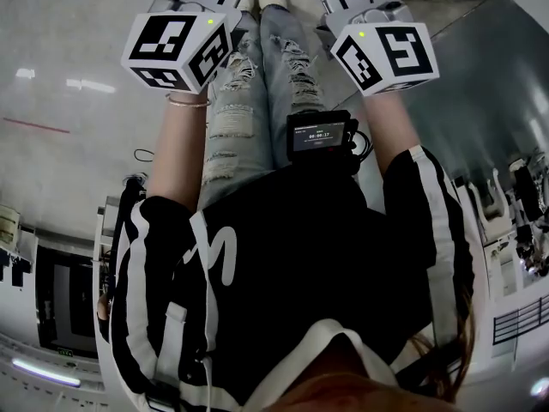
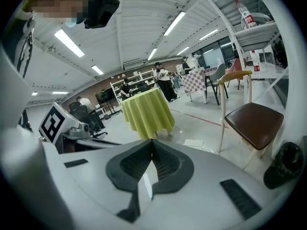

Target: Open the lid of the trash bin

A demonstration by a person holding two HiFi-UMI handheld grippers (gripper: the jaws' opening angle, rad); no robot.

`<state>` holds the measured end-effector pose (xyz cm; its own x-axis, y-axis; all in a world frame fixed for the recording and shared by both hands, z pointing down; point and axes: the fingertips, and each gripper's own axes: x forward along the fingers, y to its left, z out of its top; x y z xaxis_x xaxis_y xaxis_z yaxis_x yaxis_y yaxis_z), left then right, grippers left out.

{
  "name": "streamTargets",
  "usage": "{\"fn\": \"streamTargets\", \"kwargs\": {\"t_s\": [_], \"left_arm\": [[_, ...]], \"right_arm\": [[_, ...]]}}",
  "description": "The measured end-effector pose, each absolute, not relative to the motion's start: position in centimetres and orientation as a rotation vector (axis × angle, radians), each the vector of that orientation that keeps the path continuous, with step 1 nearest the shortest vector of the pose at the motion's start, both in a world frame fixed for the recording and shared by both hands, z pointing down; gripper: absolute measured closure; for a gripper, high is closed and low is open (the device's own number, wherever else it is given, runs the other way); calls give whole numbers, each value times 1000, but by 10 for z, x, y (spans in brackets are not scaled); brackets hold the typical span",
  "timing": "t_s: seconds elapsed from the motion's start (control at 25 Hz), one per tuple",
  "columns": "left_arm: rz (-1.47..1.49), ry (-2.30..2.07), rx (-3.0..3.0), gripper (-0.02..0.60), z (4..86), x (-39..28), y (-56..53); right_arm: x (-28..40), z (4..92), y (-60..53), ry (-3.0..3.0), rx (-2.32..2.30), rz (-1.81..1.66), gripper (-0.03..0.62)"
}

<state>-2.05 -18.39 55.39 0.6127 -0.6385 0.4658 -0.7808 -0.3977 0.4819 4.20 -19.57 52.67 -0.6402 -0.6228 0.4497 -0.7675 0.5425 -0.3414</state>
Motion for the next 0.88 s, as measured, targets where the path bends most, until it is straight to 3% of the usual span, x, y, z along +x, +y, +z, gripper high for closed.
{"fn": "streamTargets", "kwargs": {"t_s": [0.88], "left_arm": [[302, -1058, 2154, 574, 589, -9, -194]], "right_arm": [[53, 572, -204, -2427, 1207, 800, 585]]}}
